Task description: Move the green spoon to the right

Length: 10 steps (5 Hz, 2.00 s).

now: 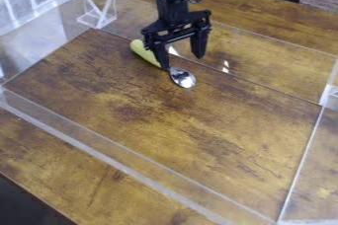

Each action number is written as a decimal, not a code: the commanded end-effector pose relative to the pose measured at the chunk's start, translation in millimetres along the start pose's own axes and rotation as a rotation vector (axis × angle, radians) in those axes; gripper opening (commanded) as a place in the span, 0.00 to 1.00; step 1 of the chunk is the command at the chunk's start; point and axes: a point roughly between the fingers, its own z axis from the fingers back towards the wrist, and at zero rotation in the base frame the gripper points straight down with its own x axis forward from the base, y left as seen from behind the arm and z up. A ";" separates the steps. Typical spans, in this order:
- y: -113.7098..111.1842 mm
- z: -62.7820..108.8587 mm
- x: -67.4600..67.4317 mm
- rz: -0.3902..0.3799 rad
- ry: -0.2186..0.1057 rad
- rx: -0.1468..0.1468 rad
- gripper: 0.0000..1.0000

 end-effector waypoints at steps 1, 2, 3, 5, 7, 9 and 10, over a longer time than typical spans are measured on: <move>-2.4 24.5 14.9 0.040 -0.046 -0.049 1.00; -2.8 24.7 15.9 0.061 -0.043 -0.049 1.00; 6.0 21.9 24.2 0.152 -0.060 -0.043 1.00; 17.0 8.5 33.8 0.272 -0.084 -0.019 1.00; 20.3 -3.2 38.1 0.295 -0.092 0.004 0.00; 22.3 -2.4 42.4 0.312 -0.092 0.016 0.00; 24.1 0.3 45.3 0.324 -0.090 0.024 0.00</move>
